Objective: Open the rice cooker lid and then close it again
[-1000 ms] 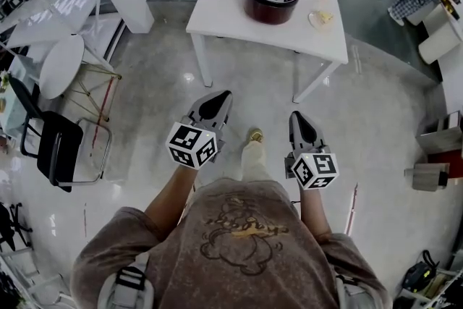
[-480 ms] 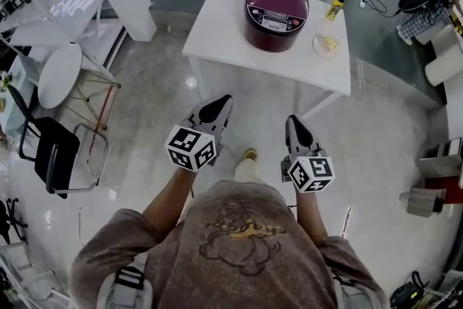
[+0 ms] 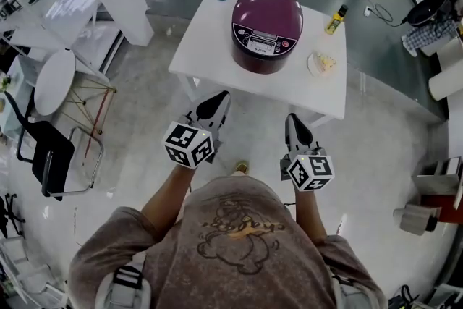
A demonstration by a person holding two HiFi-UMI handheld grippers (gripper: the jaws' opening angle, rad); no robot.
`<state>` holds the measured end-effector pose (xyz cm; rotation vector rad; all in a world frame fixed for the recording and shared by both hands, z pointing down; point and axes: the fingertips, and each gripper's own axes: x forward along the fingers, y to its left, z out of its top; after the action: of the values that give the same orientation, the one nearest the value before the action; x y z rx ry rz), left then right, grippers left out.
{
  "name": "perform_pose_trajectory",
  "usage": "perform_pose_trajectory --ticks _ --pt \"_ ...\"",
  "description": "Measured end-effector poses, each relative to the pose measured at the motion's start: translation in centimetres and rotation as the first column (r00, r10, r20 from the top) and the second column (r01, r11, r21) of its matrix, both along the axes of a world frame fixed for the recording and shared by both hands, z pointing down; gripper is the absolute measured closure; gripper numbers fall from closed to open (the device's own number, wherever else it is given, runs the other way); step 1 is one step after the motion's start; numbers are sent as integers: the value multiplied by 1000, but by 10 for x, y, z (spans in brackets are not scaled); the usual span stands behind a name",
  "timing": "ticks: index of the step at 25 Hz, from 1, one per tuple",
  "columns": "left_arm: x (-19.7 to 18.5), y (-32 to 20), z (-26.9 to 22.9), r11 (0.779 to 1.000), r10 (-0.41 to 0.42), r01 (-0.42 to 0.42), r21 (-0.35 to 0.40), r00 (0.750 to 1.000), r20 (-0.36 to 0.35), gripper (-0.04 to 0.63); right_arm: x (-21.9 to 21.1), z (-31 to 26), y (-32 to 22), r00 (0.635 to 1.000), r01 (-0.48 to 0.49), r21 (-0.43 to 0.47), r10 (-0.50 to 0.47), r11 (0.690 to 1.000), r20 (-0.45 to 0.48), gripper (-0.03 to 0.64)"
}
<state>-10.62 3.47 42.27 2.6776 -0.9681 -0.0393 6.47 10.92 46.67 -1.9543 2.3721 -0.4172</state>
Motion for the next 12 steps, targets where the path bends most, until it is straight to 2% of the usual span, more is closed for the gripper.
perform_pose_trajectory --ticks 12 --pt "30 -54 -10 998 -61 61 20 998 7 574 34 9 -60 997 75 -19 -75 997 16 617"
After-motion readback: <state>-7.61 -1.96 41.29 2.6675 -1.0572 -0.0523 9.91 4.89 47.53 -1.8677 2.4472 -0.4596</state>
